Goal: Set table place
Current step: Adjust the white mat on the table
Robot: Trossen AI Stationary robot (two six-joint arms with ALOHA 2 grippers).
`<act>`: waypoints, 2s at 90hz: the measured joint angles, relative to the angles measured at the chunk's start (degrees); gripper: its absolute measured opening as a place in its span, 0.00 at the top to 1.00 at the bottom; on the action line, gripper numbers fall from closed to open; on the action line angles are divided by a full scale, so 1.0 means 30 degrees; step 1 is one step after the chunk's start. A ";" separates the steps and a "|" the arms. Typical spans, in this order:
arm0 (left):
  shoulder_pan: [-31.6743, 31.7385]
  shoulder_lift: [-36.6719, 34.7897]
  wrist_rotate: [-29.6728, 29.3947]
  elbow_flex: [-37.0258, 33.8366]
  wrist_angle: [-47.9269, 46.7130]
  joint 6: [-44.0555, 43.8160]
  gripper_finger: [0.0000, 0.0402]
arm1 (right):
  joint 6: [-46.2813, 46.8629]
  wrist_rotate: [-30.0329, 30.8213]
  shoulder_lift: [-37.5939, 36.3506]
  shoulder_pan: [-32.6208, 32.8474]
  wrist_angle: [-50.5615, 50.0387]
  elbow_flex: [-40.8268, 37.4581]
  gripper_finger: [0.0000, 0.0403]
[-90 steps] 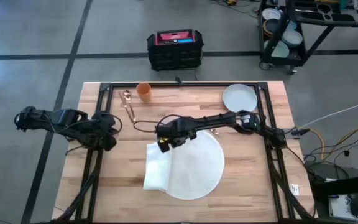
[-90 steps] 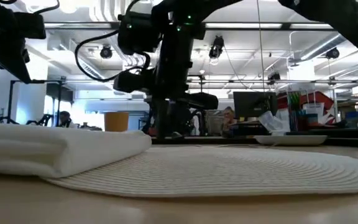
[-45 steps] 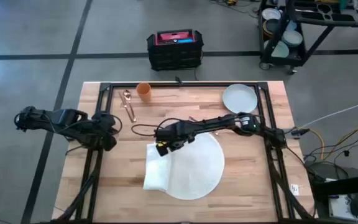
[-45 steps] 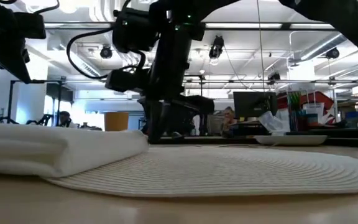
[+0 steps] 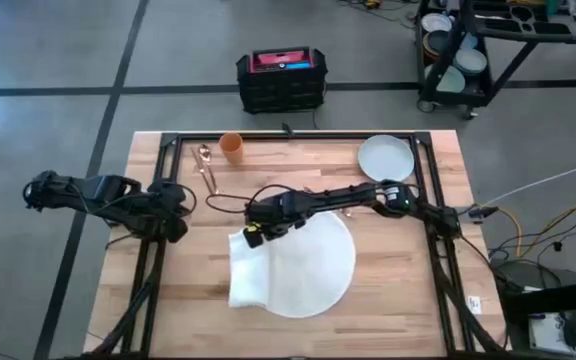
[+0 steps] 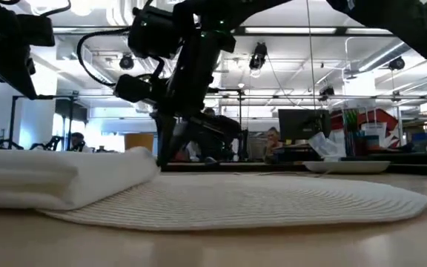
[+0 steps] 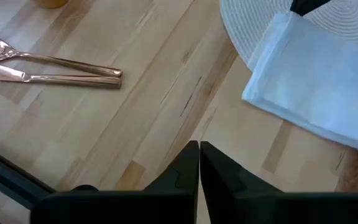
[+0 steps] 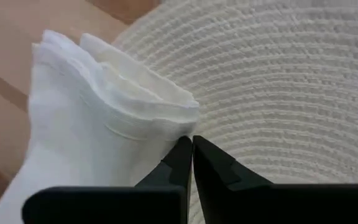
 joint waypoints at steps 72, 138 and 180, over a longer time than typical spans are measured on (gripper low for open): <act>-0.0001 0.0005 -0.0007 0.0000 0.0000 0.0005 1.00 | -0.0324 0.0003 0.0846 -0.0204 -0.1776 0.0631 1.00; -0.0003 0.0000 0.0012 0.0000 0.0007 0.0180 1.00 | -0.2486 0.0865 -0.0430 0.0652 -0.9739 0.0038 1.00; 0.0001 -0.0036 0.0054 0.0000 0.0001 0.0209 1.00 | 0.0668 -0.3518 -0.0683 0.2573 -0.7030 -0.3534 1.00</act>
